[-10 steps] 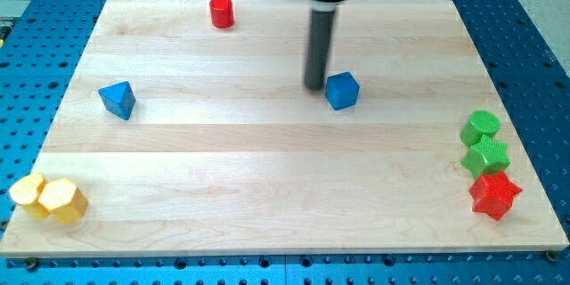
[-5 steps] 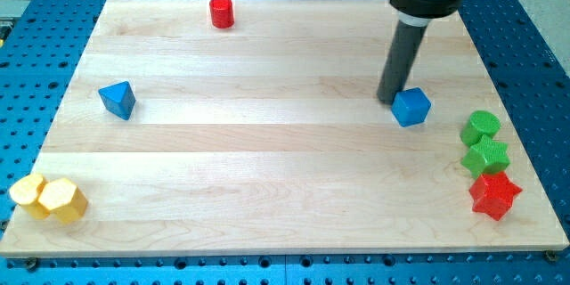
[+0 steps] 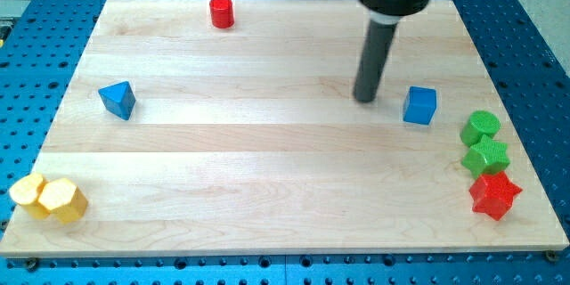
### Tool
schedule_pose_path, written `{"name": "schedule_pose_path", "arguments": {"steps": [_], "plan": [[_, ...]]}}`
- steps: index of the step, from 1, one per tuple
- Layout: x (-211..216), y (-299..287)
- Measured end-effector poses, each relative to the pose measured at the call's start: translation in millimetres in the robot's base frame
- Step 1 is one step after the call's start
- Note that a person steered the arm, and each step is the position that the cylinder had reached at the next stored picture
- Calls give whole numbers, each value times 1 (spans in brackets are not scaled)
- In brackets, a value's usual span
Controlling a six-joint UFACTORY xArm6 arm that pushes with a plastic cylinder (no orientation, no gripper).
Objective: Place the blue cube above the green circle
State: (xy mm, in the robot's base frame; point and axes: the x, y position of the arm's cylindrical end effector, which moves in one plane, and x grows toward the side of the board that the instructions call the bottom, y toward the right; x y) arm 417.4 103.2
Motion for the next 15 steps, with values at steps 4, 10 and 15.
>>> {"name": "schedule_pose_path", "arguments": {"steps": [4, 10, 15], "plan": [[-18, 114], [-14, 127], [15, 117]]}}
